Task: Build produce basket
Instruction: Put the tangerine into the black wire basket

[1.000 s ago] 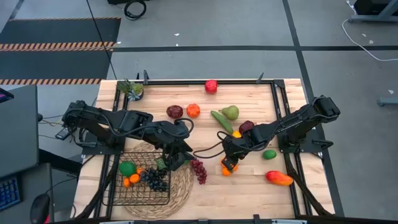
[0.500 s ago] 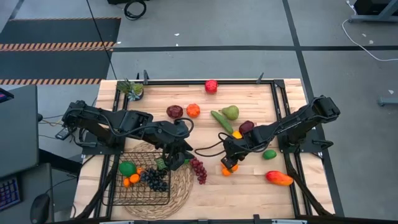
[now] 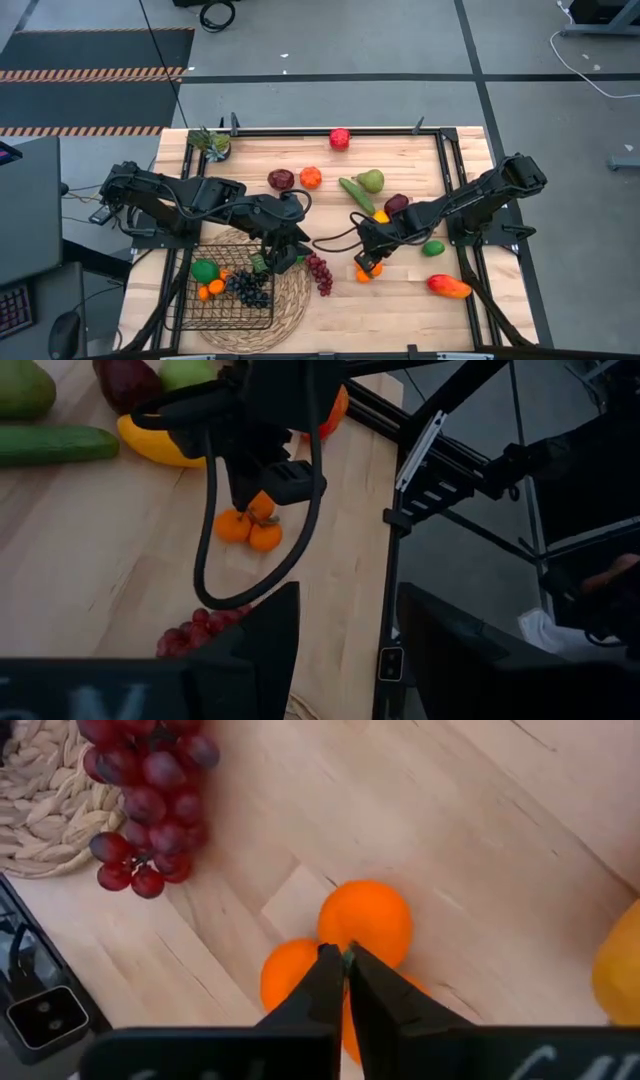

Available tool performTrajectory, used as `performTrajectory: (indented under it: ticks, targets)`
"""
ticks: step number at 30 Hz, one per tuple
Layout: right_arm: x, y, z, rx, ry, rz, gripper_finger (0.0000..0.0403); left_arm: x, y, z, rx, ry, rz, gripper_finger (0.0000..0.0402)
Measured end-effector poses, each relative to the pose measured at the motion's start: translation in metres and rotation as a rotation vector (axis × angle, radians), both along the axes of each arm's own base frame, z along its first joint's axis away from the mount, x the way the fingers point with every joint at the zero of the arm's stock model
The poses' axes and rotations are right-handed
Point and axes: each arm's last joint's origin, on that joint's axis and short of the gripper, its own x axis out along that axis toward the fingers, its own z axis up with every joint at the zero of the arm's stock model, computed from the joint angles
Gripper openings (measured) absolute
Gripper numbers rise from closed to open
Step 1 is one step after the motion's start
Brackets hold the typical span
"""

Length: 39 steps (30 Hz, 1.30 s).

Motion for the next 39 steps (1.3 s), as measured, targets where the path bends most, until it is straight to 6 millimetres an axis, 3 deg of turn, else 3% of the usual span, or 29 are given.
performTrajectory:
  ticks: [7, 16, 22, 30, 39]
  targets:
    - [0.006, -0.001, 0.006, 0.048, -0.075, 0.016, 0.0011, 0.0, 0.0, 0.0, 0.009, -0.002, 0.007, 0.0174]
    - [0.027, -0.007, 0.054, 0.09, -0.517, -0.127, 0.0011, -0.002, 0.001, -0.003, 0.02, 0.036, 0.006, 0.0174]
    - [0.03, -0.013, 0.076, 0.094, -0.698, -0.178, 0.0011, -0.002, 0.002, -0.003, 0.009, 0.037, 0.017, 0.0174]
    - [0.034, -0.021, 0.087, 0.089, -0.815, -0.235, 0.0011, 0.002, 0.002, -0.007, -0.017, 0.054, 0.07, 0.0189]
    - [0.037, -0.026, 0.096, 0.099, -0.909, -0.237, 0.0011, 0.013, 0.001, -0.029, 0.107, 0.155, 0.122, 0.0236]
